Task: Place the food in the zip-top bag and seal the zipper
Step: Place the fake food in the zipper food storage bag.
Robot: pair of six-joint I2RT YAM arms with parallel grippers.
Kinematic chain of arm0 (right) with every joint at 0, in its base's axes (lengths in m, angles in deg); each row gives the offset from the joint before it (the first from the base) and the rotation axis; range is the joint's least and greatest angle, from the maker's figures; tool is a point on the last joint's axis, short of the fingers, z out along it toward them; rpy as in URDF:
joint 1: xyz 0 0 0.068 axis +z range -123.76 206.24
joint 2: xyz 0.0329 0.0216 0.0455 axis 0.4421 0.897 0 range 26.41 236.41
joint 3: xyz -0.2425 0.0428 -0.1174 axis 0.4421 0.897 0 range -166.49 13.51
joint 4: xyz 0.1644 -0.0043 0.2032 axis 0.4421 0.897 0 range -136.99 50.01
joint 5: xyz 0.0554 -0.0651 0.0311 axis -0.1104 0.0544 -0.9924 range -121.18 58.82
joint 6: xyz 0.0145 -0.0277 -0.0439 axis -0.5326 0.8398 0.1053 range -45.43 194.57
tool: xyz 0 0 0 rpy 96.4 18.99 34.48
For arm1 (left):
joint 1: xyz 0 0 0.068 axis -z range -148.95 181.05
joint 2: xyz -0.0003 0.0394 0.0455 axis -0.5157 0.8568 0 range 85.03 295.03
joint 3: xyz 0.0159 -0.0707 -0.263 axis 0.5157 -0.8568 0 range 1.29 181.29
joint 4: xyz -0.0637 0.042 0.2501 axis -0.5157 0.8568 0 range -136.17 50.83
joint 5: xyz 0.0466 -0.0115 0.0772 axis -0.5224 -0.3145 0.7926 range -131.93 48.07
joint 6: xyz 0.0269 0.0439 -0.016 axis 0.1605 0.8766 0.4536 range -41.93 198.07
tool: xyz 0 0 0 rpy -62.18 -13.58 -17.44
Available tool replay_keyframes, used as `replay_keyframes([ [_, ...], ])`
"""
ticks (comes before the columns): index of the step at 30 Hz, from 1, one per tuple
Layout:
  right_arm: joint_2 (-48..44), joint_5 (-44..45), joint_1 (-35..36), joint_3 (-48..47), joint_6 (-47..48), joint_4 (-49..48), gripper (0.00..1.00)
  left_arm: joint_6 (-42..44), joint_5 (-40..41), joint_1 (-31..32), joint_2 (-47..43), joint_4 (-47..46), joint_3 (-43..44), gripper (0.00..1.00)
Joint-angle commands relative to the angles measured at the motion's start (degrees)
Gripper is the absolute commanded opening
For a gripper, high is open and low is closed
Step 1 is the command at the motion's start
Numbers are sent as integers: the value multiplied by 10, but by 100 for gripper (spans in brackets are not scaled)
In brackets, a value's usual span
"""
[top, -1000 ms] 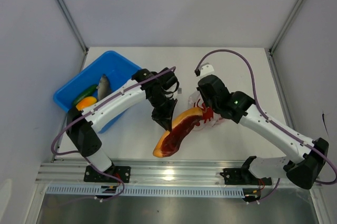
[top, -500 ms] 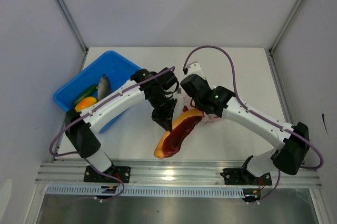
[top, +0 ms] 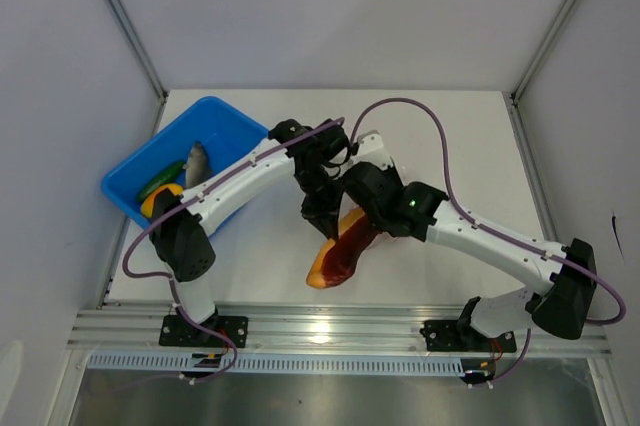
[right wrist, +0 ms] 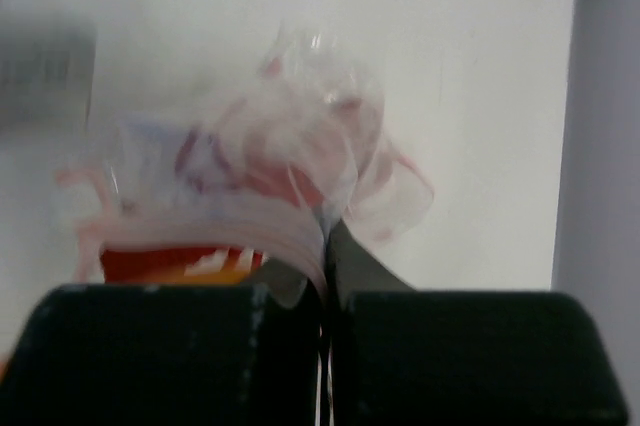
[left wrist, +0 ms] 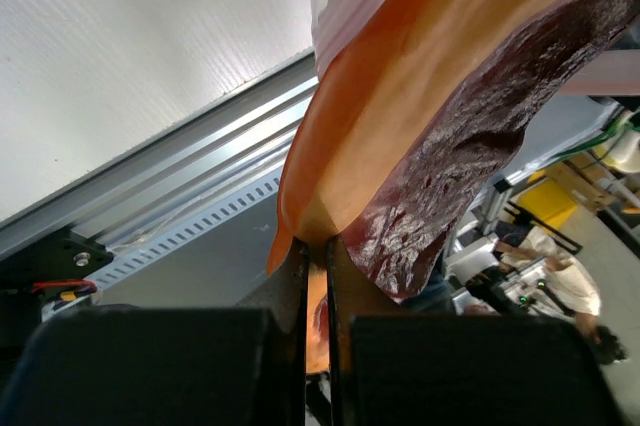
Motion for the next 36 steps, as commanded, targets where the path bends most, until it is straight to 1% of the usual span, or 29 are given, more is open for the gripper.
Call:
replay_keyframes([
  [1,-20,19,55,16,0,-2,0,-27,-53,-30,13,-44,32,1],
  [5,-9,18,75,21,-24,6,0,-66,-96,-29,22,-89,41,1],
  [9,17,-6,90,-7,-46,12,0,-95,-123,-17,32,-116,36,0],
  [13,42,-38,91,-45,-57,22,0,-104,-112,-15,36,-116,31,0],
  [19,36,-91,74,-73,-73,28,0,-123,-119,-24,37,-158,-2,1],
  [20,31,-106,65,-74,-81,29,0,-125,-119,-28,37,-161,-6,2],
  [21,28,-113,59,-73,-84,29,0,-128,-119,-31,37,-164,-7,7],
  [22,25,-118,54,-72,-87,31,0,-129,-116,-36,36,-165,-6,16],
  [23,23,-124,44,-71,-94,32,0,-129,-109,-39,32,-161,-6,41],
  [26,11,-148,28,-68,-99,35,0,-115,-55,-43,7,-141,-2,67],
  [27,7,-150,20,-68,-100,36,0,-109,-30,-44,1,-136,0,79],
  [29,3,-151,15,-65,-101,40,0,-96,-11,-44,-18,-122,-6,83],
  [36,-11,-159,-17,-62,-110,51,0,-91,29,-44,-101,-146,-93,84],
])
